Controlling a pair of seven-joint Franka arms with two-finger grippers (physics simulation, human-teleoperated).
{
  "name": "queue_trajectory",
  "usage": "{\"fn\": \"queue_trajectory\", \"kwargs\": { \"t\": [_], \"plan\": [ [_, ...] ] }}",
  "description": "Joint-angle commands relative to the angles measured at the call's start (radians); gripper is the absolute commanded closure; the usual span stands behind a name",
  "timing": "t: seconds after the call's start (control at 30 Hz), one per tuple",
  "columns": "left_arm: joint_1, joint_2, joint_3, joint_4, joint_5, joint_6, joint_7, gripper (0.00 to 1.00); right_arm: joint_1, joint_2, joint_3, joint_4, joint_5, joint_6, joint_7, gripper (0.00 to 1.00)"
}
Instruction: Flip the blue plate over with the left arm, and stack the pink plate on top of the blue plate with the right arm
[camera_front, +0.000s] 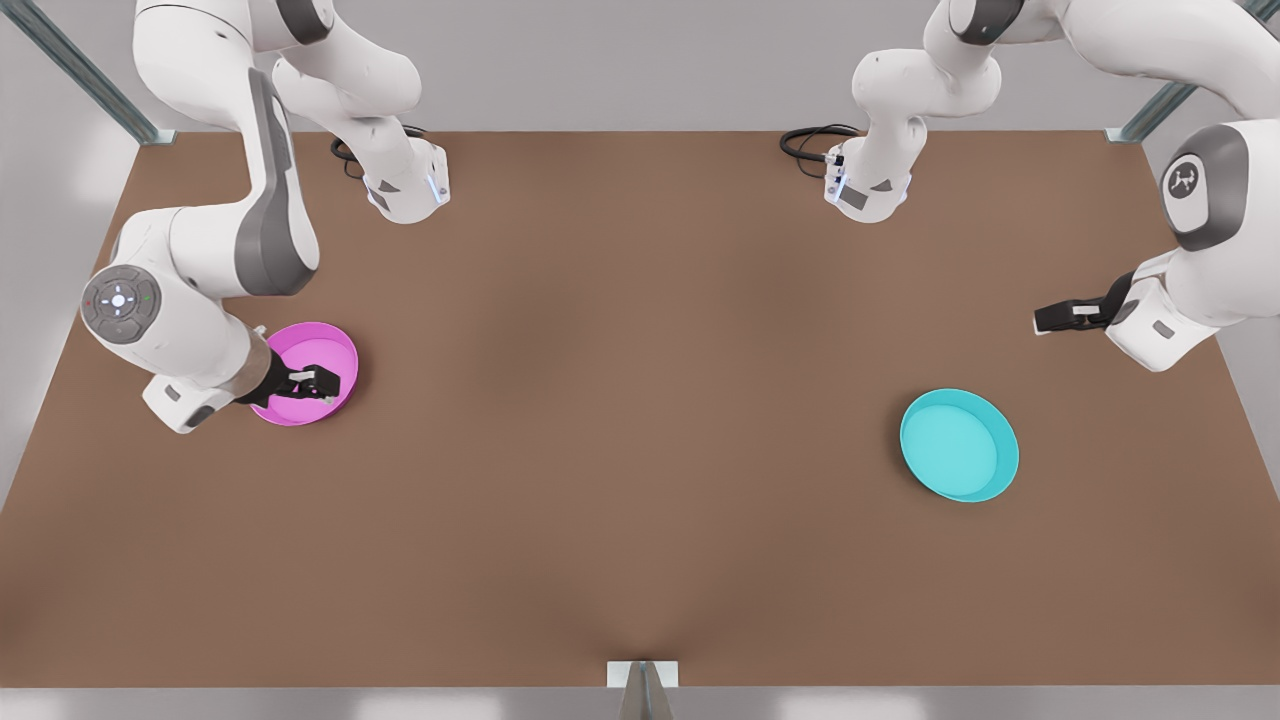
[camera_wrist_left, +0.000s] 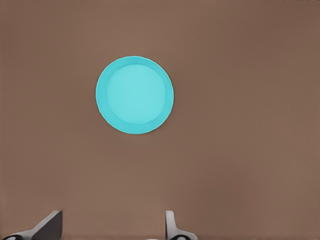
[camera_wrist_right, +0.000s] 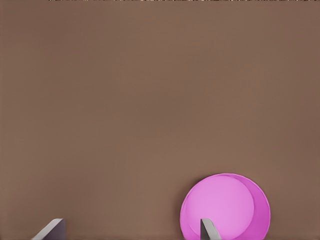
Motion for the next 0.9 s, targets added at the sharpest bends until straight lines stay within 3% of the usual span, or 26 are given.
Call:
{"fn": "queue_trajectory", "kwargs": {
  "t": [0.0, 0.1, 0.17, 0.27, 0.43, 0.73, 0.77, 0.83, 0.87],
  "plan": [
    [0.001, 0.0, 0.0, 0.0, 0.001, 0.0, 0.0, 0.0, -0.004, 0.0, 0.0, 0.006, 0.0, -0.001, -0.003, 0.0],
    [0.014, 0.009, 0.0, 0.0, -0.001, 0.002, 0.002, 0.0, -0.005, 0.0, 0.0, 0.008, 0.0, -0.001, -0.001, 0.0],
    [0.163, 0.133, -0.031, -0.002, -0.12, 0.074, 0.024, 0.0, -0.005, 0.0, 0.0, 0.008, 0.0, -0.003, -0.001, 0.0],
    [0.337, 0.297, -0.032, -0.123, -0.256, 0.343, 0.411, 0.0, 0.004, 0.011, 0.0, 0.006, 0.004, -0.003, 0.0, 0.0],
    [0.403, 0.363, -0.046, -0.41, -0.45, 0.851, 0.712, 0.0, 0.015, 0.069, 0.003, 0.025, 0.014, 0.003, 0.012, 0.0],
    [0.413, 0.479, -0.09, -0.414, -0.545, 0.885, 0.724, 0.0, 0.021, 0.098, 0.0, 0.025, 0.009, 0.028, 0.114, 0.0],
    [0.413, 0.479, -0.09, -0.414, -0.547, 0.885, 0.723, 0.09, 0.028, 0.098, 0.0, 0.026, 0.007, 0.026, 0.117, 0.0],
    [0.413, 0.48, -0.094, -0.414, -0.547, 0.885, 0.721, 0.44, 0.031, 0.098, 0.0, 0.025, 0.007, 0.025, 0.123, 0.0],
    [0.413, 0.479, -0.095, -0.414, -0.547, 0.885, 0.721, 0.48, 0.035, 0.098, 0.003, 0.025, 0.0, 0.025, 0.121, 0.0]
  ]
}}
